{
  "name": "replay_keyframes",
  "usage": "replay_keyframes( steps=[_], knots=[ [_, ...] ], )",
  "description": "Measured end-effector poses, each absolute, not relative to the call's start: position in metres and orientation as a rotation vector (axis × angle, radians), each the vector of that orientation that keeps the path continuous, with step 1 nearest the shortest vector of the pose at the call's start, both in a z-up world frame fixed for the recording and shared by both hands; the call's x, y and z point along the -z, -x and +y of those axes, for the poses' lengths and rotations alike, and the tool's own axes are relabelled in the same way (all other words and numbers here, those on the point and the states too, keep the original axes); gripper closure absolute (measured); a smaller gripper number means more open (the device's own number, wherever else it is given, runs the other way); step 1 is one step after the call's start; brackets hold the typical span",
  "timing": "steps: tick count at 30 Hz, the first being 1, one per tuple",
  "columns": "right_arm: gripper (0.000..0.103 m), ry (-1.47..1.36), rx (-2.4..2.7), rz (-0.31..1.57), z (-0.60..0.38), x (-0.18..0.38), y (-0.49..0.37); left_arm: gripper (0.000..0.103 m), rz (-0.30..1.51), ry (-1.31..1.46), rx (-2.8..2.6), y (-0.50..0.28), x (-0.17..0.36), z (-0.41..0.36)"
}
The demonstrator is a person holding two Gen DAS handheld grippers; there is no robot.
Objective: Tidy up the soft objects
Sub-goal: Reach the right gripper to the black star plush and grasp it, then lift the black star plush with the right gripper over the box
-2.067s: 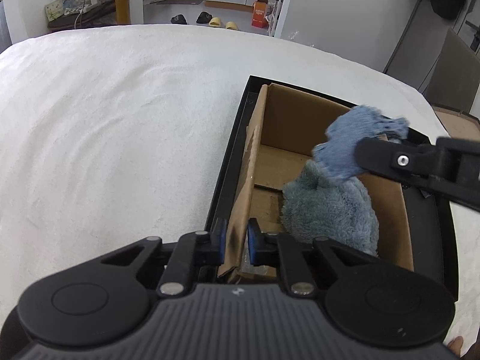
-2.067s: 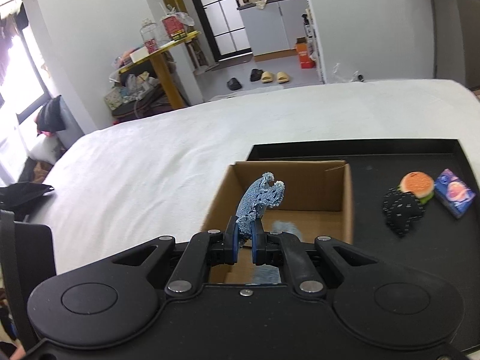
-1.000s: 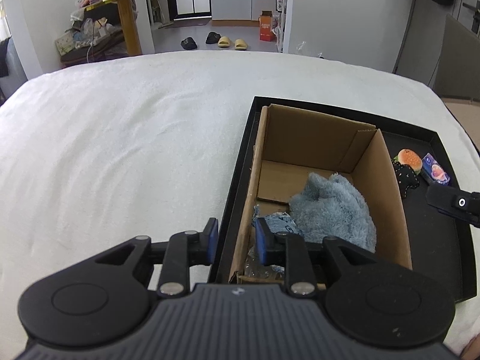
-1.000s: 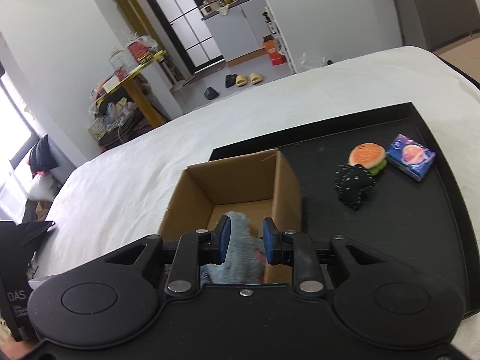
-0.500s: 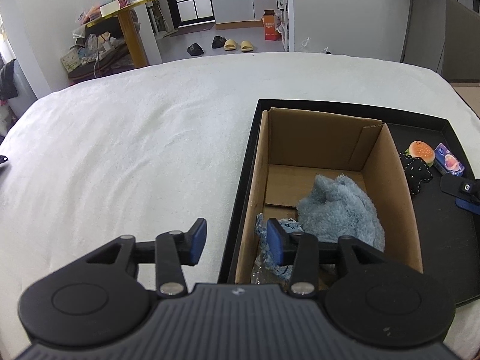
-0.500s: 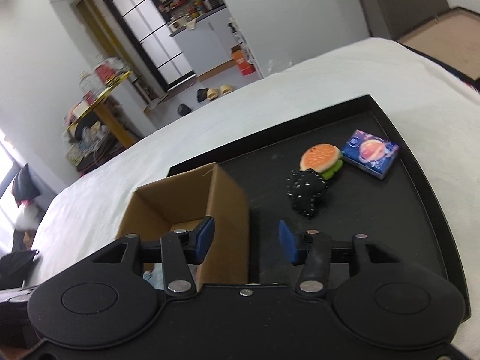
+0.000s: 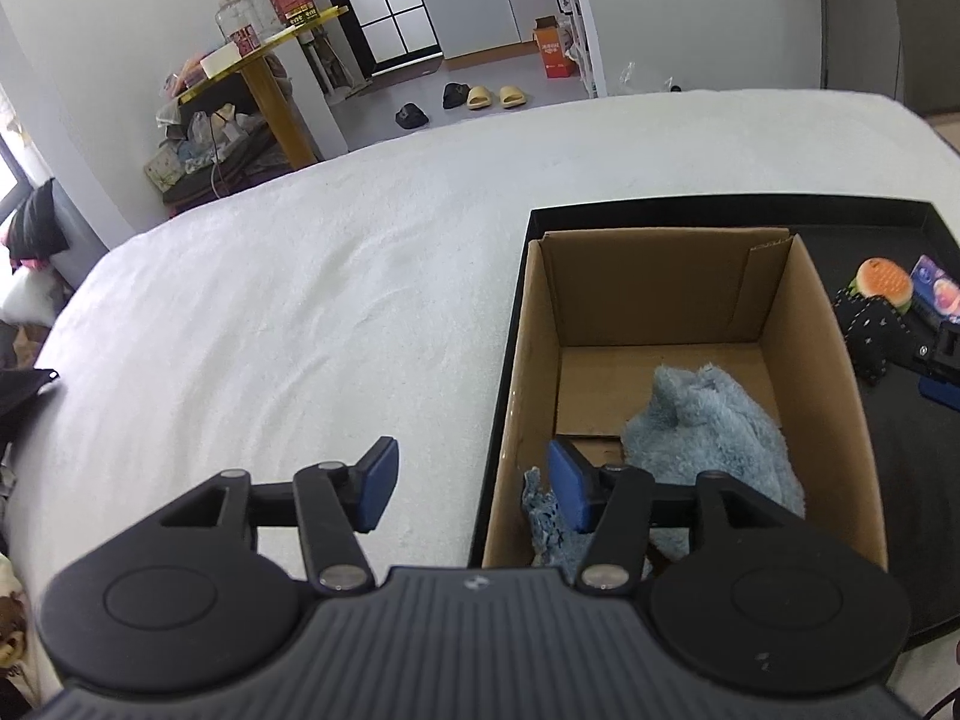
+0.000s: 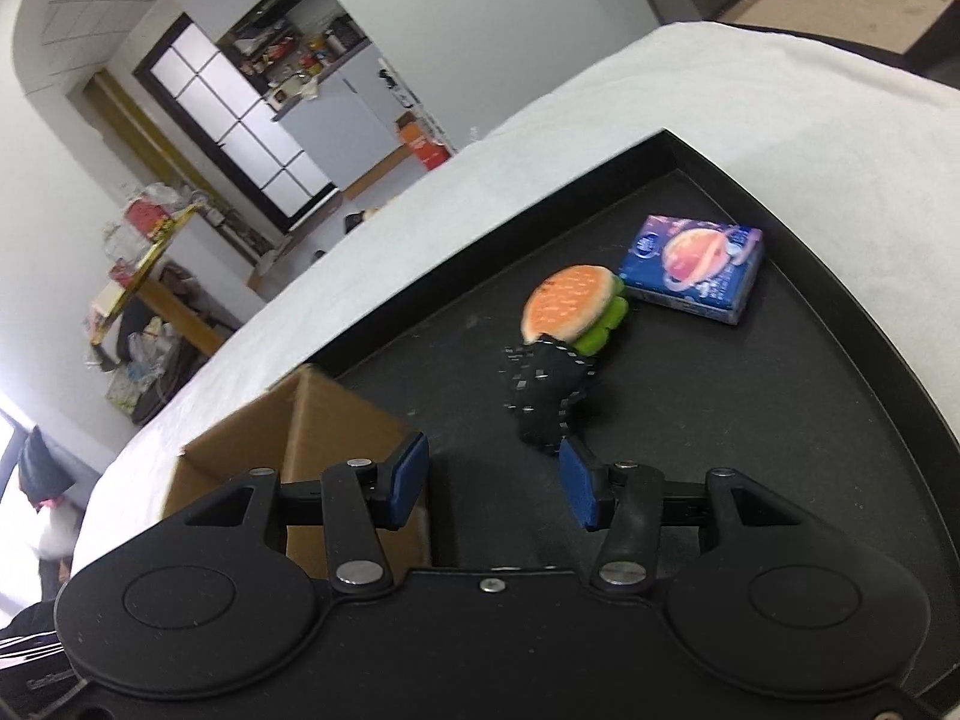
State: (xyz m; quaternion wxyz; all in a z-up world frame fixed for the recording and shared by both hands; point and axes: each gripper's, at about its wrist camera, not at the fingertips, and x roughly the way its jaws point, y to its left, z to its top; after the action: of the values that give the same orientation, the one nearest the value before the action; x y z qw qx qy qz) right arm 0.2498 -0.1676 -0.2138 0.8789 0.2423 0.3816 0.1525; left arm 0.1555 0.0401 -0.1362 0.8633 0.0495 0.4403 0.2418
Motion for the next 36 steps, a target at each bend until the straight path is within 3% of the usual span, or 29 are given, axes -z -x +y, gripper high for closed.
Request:
replay_keyframes(
  steps=[22,24,25,28,36],
  knots=[
    [0.055,-0.502,-0.256,0.763,-0.160,0.242,-0.283,0.048,0.977,-0.212,-0.550,-0.180,0.154,0.028],
    [0.061,-0.485,-0.246,0.762,-0.160,0.242,-0.282,0.048,0.979,-0.214,-0.550,-0.179,0.153,0.028],
    [0.075,-0.480,-0.239,0.768,-0.161,0.241,-0.281,0.048,0.978,-0.216,-0.551,-0.179,0.153,0.028],
    [0.085,-0.486,-0.227,0.783,-0.165,0.241,-0.278,0.048,0.971,-0.216,-0.556,-0.177,0.150,0.028],
    [0.088,-0.442,-0.166,0.809,-0.174,0.233,-0.256,0.048,0.960,-0.172,-0.561,-0.161,0.144,0.034]
  ],
)
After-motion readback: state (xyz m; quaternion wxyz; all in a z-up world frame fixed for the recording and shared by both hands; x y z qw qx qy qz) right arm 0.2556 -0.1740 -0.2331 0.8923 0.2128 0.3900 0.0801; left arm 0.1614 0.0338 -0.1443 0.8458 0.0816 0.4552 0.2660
